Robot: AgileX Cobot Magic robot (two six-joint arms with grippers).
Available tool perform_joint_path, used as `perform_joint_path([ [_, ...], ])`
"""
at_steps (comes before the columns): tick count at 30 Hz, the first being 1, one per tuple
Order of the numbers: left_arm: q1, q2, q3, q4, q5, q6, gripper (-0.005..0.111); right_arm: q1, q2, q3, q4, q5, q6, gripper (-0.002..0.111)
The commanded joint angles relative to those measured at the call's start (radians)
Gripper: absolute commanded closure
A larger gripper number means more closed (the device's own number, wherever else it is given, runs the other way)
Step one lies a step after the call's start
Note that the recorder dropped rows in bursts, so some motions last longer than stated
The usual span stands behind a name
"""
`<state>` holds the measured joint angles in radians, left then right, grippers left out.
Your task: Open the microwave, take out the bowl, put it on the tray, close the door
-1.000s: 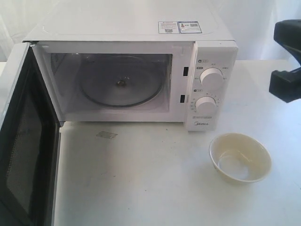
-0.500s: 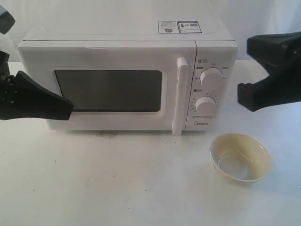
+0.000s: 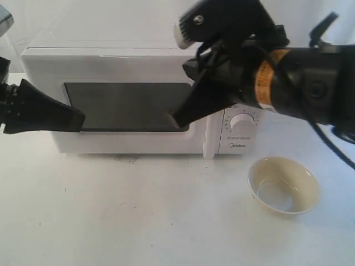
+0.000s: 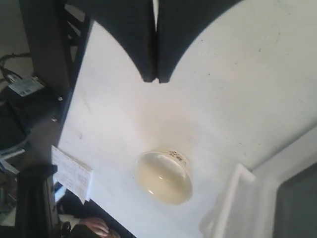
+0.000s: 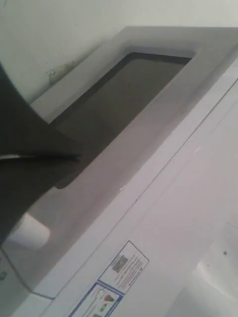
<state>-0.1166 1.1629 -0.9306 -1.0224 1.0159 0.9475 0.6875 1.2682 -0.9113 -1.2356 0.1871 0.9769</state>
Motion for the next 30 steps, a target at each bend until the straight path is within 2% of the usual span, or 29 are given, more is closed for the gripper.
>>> perform_joint_path([
  [1,-0.008,-0.073,-0.008,-0.004,-0.056,-0.050,0.107,-0.001,0.140,-0.100,-0.024,0.044,-0.006,0.108],
  [4,-0.008,-0.140,-0.008,0.038,-0.087,-0.090,0.107,-0.001,0.223,-0.162,-0.045,0.109,-0.006,0.108],
  [6,-0.008,-0.197,-0.008,0.119,-0.121,-0.159,0.107,-0.001,0.257,-0.186,-0.074,0.125,-0.006,0.108],
  [12,-0.008,-0.358,-0.008,0.394,-0.156,-0.400,0.107,-0.046,0.319,-0.227,-0.078,0.123,-0.006,0.108],
  [18,-0.008,-0.564,-0.008,0.533,-0.188,-0.508,0.107,-0.101,0.329,-0.227,-0.064,0.094,-0.006,0.108],
  [23,-0.008,-0.614,-0.008,0.845,-0.192,-0.789,0.107,-0.061,0.216,-0.141,0.035,0.006,-0.006,0.108],
  [26,-0.008,-0.614,-0.008,0.845,-0.192,-0.866,0.107,-0.031,0.095,-0.063,0.074,0.012,-0.006,0.108],
  [30,-0.008,-0.614,-0.008,0.845,-0.194,-0.865,0.107,-0.029,-0.048,-0.040,0.285,0.017,-0.006,0.108],
])
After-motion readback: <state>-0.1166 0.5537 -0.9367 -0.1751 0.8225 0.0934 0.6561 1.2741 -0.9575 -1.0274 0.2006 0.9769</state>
